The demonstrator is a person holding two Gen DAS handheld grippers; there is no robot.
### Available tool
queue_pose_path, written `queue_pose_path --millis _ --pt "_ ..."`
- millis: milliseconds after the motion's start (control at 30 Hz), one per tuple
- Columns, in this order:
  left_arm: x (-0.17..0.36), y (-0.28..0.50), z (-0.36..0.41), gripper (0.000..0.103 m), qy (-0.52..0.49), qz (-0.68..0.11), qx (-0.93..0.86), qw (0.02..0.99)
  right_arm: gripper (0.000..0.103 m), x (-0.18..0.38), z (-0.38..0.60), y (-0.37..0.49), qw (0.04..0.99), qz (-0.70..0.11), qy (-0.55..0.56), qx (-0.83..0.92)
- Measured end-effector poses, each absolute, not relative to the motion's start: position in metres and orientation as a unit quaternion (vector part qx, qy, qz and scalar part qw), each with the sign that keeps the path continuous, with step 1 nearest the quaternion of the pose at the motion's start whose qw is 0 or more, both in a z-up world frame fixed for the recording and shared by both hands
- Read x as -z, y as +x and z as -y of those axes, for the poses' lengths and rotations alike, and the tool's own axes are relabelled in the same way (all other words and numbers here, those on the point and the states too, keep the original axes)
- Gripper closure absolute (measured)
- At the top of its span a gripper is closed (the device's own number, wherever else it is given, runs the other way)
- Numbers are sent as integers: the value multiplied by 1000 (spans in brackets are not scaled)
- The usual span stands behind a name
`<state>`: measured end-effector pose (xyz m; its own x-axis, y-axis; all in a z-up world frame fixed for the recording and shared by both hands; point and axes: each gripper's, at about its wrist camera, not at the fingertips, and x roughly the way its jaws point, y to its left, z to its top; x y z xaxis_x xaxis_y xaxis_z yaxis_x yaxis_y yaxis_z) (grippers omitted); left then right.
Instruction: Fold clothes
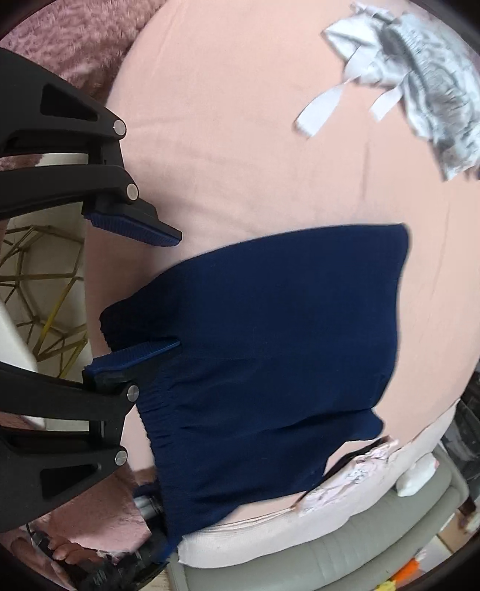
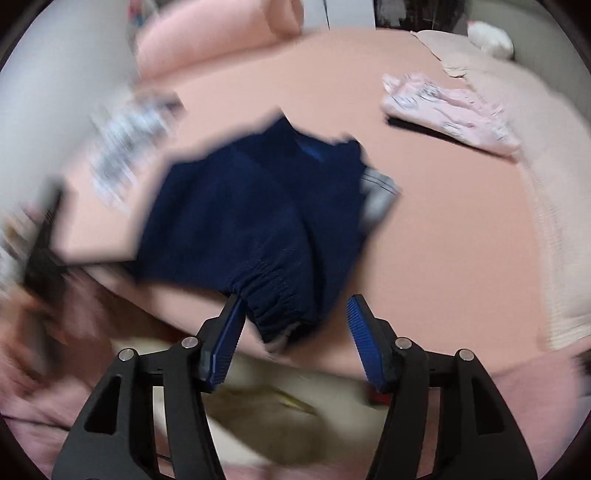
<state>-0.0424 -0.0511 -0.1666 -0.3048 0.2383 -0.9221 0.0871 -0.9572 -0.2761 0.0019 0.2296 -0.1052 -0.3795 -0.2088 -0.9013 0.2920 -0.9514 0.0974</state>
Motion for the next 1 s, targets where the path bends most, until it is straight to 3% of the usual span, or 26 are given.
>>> queue_pose_path --millis 100,233,300,333,467,667,867,1000 --pt "164 -50 64 49 -582 136 -801 36 44 111 -246 2 166 19 550 818" --pt "163 -55 71 49 -565 203 -795 87 43 108 -274 -6 256 240 511 785" --pt "170 -56 63 49 -576 195 -790 83 43 98 -279 -7 302 311 473 767" --pt "176 -57 61 49 -584 186 -786 76 43 93 -279 -8 297 305 466 776" --pt "186 -62 55 49 -596 156 -786 47 43 108 -254 -22 125 100 535 830" --pt "186 -70 65 49 -586 133 -799 -9 44 153 -245 -23 144 141 577 792" --pt "193 -72 73 48 -581 209 -783 70 44 164 -223 -13 161 124 586 784" --pt "199 -56 97 48 -590 207 -777 68 44 173 -213 -9 147 113 605 775"
